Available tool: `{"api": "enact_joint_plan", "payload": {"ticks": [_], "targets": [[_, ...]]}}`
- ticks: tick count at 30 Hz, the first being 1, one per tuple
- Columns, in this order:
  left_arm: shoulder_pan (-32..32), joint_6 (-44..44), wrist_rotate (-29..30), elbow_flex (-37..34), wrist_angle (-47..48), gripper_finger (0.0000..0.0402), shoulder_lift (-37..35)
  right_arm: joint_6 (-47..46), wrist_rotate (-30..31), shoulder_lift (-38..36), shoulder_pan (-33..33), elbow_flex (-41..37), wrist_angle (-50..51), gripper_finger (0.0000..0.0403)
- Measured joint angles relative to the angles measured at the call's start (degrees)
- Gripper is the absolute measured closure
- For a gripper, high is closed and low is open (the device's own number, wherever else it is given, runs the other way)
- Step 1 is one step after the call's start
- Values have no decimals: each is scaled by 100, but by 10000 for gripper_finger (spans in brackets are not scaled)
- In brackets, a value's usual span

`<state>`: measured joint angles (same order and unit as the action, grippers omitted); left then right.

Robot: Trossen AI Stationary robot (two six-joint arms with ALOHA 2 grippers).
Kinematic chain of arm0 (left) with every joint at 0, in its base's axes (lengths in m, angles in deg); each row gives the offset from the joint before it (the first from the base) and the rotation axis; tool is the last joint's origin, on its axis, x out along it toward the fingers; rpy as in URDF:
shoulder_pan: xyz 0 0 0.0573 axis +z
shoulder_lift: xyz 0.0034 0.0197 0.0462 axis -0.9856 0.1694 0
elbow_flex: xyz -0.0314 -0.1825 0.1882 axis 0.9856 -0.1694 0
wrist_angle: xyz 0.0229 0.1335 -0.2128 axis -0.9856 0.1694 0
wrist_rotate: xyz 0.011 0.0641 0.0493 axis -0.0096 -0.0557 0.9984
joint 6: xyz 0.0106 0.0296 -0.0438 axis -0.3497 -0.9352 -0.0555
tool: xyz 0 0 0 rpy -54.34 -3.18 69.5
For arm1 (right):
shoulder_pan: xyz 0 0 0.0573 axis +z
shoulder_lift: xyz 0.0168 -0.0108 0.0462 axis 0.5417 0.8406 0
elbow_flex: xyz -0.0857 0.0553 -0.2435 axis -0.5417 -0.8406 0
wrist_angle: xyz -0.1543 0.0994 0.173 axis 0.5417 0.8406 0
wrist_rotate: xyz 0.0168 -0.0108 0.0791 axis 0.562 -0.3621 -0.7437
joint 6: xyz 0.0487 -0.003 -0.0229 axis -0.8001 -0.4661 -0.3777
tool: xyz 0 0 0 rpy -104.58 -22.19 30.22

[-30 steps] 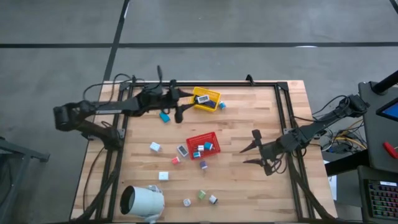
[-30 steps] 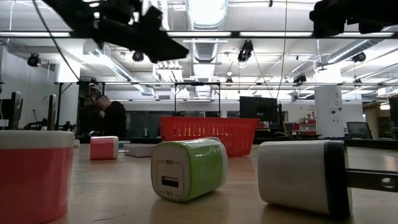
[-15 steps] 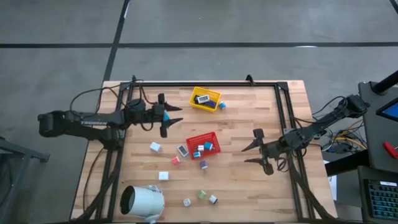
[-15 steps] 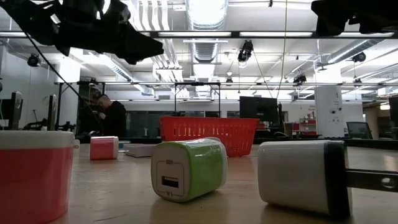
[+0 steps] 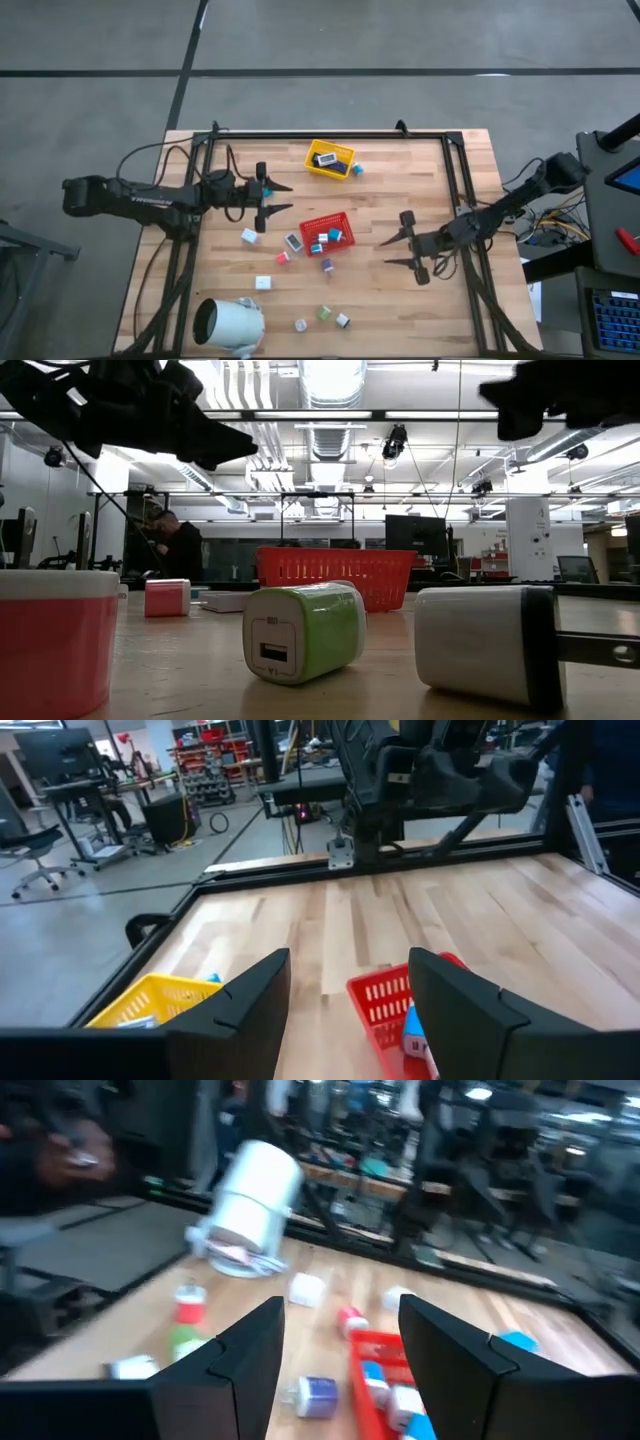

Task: Pick & Place Office items
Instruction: Put the blue and white charger adapter into the red bin

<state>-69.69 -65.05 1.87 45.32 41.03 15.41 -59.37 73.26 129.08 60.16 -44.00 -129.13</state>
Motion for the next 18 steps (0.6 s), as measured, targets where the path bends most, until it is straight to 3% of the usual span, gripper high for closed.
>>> {"api": "enact_joint_plan", "payload": {"ticks": [4, 10, 18], "targets": [[-39, 6, -2, -17, -41, 195, 0, -158, 667, 717, -226, 200, -136, 207], [-56, -15, -13, -17, -37, 195, 0, -461, 675, 1482, -797, 572, -152, 207], [-56, -42, -13, -17, -37, 195, 0, -510, 690, 1978, -1470, 679, -442, 207]]}}
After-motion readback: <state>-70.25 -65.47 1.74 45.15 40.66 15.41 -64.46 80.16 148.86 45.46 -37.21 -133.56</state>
